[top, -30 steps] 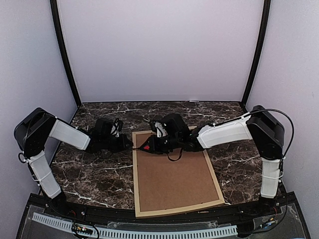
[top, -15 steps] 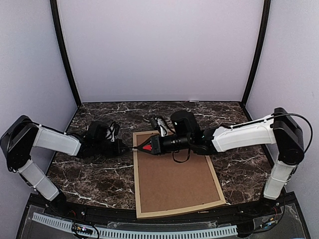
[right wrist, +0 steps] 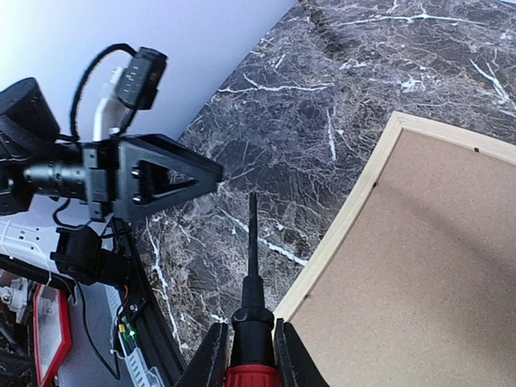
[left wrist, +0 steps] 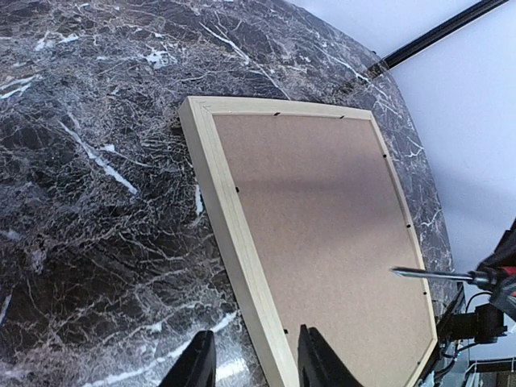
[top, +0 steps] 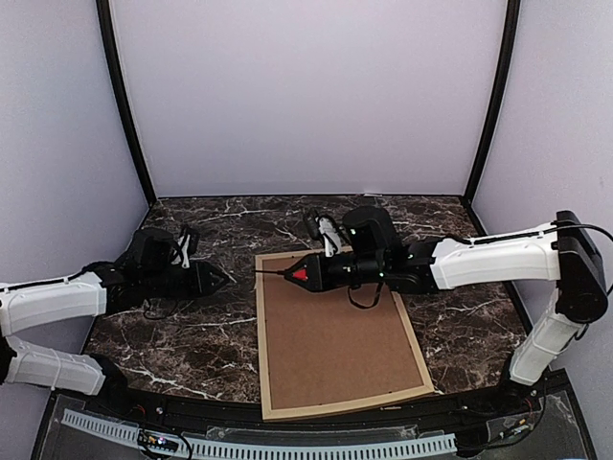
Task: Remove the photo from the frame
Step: Release the fastener from the backboard, then pass from the right arm to the left
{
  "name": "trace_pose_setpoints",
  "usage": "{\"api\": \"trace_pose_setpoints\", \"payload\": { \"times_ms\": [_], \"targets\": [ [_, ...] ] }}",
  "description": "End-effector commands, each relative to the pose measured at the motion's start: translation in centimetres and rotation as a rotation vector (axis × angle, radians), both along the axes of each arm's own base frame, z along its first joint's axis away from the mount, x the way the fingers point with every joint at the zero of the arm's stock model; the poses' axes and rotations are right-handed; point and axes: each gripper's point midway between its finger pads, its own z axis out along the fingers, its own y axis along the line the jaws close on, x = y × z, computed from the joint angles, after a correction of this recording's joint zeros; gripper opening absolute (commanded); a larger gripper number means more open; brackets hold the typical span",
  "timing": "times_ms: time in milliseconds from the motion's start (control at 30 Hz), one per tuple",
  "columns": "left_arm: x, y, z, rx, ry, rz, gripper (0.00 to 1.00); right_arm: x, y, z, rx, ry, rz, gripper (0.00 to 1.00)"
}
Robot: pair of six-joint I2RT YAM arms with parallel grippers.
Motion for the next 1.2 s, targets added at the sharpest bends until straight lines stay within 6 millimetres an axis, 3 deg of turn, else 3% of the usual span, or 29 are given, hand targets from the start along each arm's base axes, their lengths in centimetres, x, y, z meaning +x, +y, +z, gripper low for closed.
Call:
{"api": "trace_pose_setpoints", "payload": {
  "times_ms": [0, 133, 233, 400, 533, 900, 1167],
  "targets": [
    [-2.7, 1.1, 1.1, -0.003, 0.024, -0.013, 0.41, 0.5, 0.2, 1.8, -0.025, -0.091, -0.010, 0.00],
    [-3.5, 1.4, 3.4, -0.018, -0.044, -0.042, 0.45, 0.6, -0.1, 2.9, -0.052, -0.127, -0.015, 0.00],
    [-3.9, 1.7, 4.2, -0.055, -0.002, -0.006, 0.44, 0.7, -0.5, 3.2, -0.032, -0.136, -0.032, 0.00],
    [-4.2, 1.7, 5.3, -0.139, 0.093, 0.072, 0.40, 0.9, 0.9, 3.3, -0.015, -0.179, -0.058, 0.00],
    [-4.0, 1.1, 7.2, -0.255, 0.136, 0.120, 0.39, 1.0, 2.5, 4.0, 0.031, -0.226, -0.076, 0.00],
    [-1.8, -2.2, 12.8, -0.636, 0.171, 0.122, 0.39, 2.8, 4.8, 8.6, 0.203, -0.347, -0.153, 0.00],
    [-0.3, -3.8, 15.4, -0.791, 0.190, 0.110, 0.35, 3.5, 6.3, 9.6, 0.215, -0.409, -0.206, 0.00]
  ]
}}
